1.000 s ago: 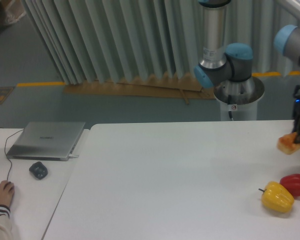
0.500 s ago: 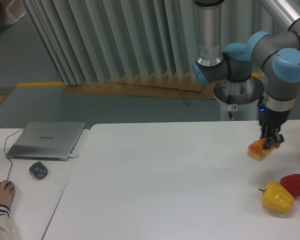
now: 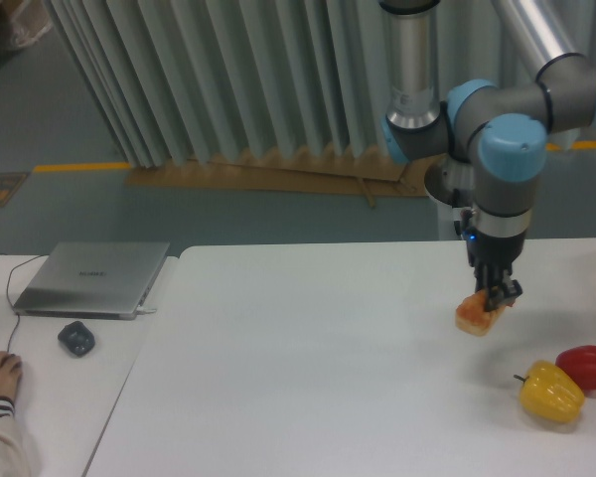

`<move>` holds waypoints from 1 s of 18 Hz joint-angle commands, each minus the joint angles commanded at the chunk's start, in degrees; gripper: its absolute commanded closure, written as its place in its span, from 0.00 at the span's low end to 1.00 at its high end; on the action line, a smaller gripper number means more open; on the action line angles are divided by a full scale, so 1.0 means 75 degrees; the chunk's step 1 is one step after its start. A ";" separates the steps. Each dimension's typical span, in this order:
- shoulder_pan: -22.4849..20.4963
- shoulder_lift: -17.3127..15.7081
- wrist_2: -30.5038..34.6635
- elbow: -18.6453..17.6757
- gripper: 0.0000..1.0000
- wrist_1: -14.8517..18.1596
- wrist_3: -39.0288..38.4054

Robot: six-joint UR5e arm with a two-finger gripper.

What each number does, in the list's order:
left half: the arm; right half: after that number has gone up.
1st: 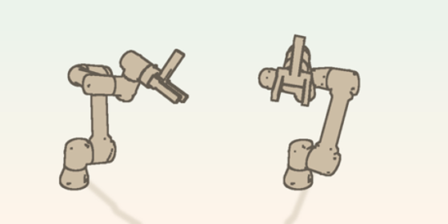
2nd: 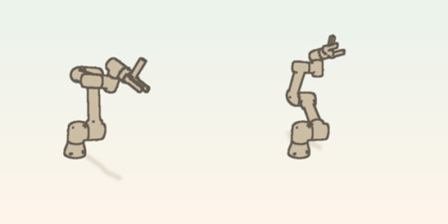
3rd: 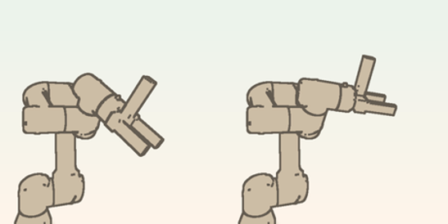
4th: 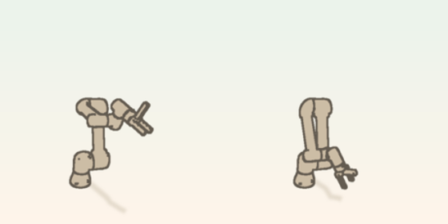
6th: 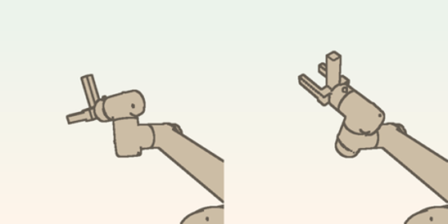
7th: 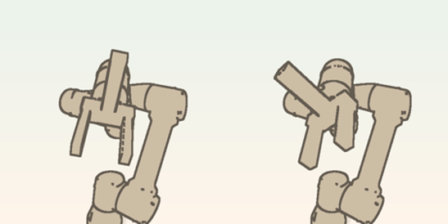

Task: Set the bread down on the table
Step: 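Move the held bread toward the table center and lower it, then open the gripper to release the bread onto the table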

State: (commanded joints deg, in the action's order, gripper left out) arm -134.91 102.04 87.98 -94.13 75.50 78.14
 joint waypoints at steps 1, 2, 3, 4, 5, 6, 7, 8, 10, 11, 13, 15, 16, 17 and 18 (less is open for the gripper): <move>0.0000 0.0024 0.0000 0.0000 0.60 -0.0012 -0.0047; 0.0012 0.0047 0.0000 0.0012 0.59 -0.0012 -0.0059; 0.0012 0.0082 0.0000 0.0012 0.59 -0.0036 -0.0059; 0.0012 0.0106 0.0000 0.0012 0.58 -0.0059 -0.0059; 0.0012 0.0117 0.0000 0.0023 0.56 -0.0094 -0.0048; 0.0012 0.0118 0.0000 0.0023 0.54 -0.0129 -0.0036; 0.0012 0.0129 0.0000 0.0012 0.50 -0.0130 -0.0024; 0.0012 0.0118 0.0012 0.0000 0.44 -0.0141 -0.0013; 0.0024 0.0141 0.0163 0.0011 0.00 -0.0153 0.0023; 0.0047 0.0164 0.0187 0.0012 0.00 -0.0165 0.0023; 0.0117 0.0164 0.0199 0.0012 0.00 -0.0165 0.0034; 0.0129 0.0164 0.0188 -0.0012 0.00 -0.0165 0.0034; 0.0129 0.0153 0.0188 -0.0012 0.00 -0.0165 0.0046; 0.0129 0.0153 0.0188 -0.0012 0.00 -0.0165 0.0035; 0.0129 0.0153 0.0188 -0.0012 0.00 -0.0165 0.0046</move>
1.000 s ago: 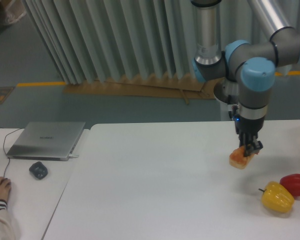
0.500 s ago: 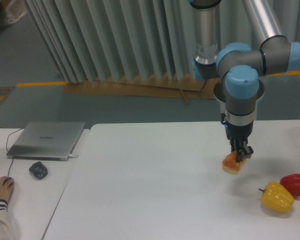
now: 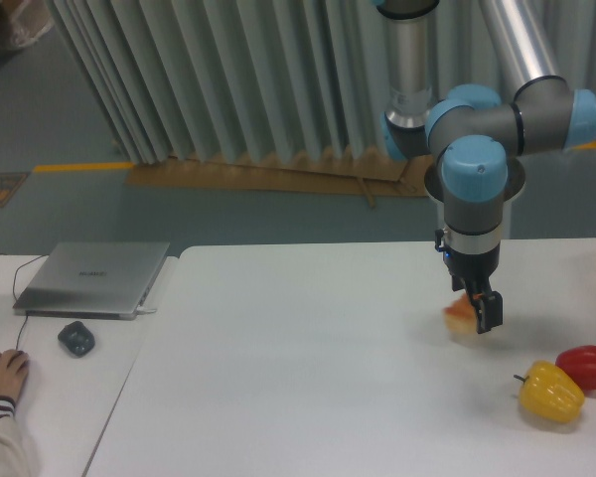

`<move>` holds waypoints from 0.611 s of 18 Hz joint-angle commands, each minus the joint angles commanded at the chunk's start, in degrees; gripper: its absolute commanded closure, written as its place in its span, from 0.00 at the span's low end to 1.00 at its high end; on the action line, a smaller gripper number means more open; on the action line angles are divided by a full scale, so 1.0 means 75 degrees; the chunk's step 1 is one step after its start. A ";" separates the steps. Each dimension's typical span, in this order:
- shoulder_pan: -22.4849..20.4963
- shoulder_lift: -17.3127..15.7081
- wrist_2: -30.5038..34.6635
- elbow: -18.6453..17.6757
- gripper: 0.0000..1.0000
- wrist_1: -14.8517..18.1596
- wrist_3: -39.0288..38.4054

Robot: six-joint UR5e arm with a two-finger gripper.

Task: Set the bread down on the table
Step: 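Open the gripper to release the bread onto the table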

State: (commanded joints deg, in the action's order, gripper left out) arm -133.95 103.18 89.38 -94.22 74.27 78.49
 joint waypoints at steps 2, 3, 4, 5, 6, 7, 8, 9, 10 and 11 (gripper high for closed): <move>0.0000 -0.0012 0.0000 0.0000 0.00 0.0000 0.0012; 0.0000 -0.0012 -0.0012 0.0000 0.00 0.0000 0.0058; -0.0012 0.0000 -0.0012 0.0012 0.00 0.0000 0.0152; -0.0023 0.0000 -0.0035 0.0035 0.00 0.0012 0.0199; -0.0047 0.0000 -0.0035 0.0058 0.00 0.0012 0.0211; -0.0082 0.0012 -0.0047 0.0105 0.00 0.0012 0.0211; -0.0117 0.0012 -0.0035 0.0175 0.00 -0.0011 0.0211; -0.0164 0.0035 -0.0024 0.0257 0.00 -0.0012 0.0257; -0.0245 0.0035 -0.0023 0.0269 0.00 0.0000 0.0304; -0.0258 0.0035 0.0000 0.0270 0.00 0.0000 0.0351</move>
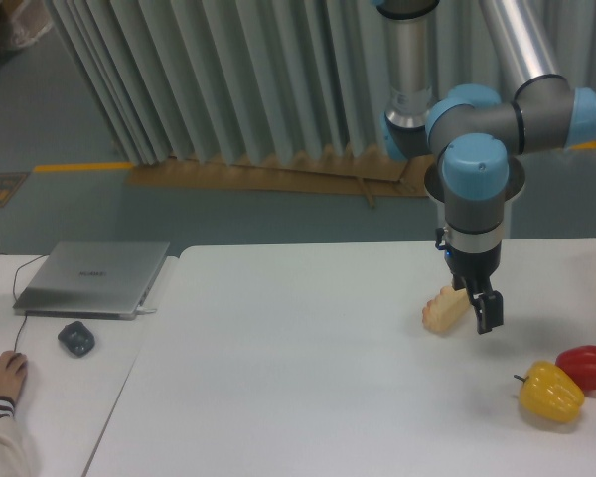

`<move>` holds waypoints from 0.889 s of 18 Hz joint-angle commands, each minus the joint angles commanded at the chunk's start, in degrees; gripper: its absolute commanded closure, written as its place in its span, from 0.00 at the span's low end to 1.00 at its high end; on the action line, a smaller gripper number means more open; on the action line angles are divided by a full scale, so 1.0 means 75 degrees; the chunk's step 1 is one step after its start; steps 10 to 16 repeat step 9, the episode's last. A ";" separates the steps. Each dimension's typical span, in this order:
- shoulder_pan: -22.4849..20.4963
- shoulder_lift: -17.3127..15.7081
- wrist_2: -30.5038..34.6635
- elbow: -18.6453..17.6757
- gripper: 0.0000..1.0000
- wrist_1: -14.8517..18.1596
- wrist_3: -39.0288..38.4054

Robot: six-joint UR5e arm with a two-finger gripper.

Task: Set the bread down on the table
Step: 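Open the gripper to release the bread onto the table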

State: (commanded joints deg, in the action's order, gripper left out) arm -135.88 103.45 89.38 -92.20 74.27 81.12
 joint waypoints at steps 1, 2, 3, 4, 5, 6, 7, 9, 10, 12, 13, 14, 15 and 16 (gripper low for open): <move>0.0000 0.0000 0.0012 0.0012 0.00 0.0000 0.0024; -0.0012 0.0012 0.0012 0.0012 0.00 0.0000 0.0024; -0.0012 0.0000 0.0012 0.0012 0.00 0.0000 0.0036; -0.0023 0.0000 0.0000 0.0012 0.00 -0.0012 0.0036; -0.0024 0.0000 -0.0011 0.0023 0.00 -0.0012 0.0036; -0.0024 0.0000 -0.0023 0.0023 0.00 -0.0012 0.0036; -0.0035 0.0000 -0.0023 0.0023 0.00 -0.0012 0.0036; -0.0047 0.0000 -0.0023 0.0023 0.00 -0.0012 0.0036; -0.0047 0.0000 -0.0023 0.0023 0.00 -0.0012 0.0036; -0.0047 0.0000 -0.0023 0.0023 0.00 -0.0012 0.0036; -0.0047 0.0000 -0.0023 0.0023 0.00 -0.0012 0.0036; -0.0047 0.0000 -0.0023 0.0023 0.00 -0.0012 0.0036; -0.0047 0.0000 -0.0023 0.0023 0.00 -0.0012 0.0036; -0.0047 0.0000 -0.0023 0.0023 0.00 -0.0012 0.0036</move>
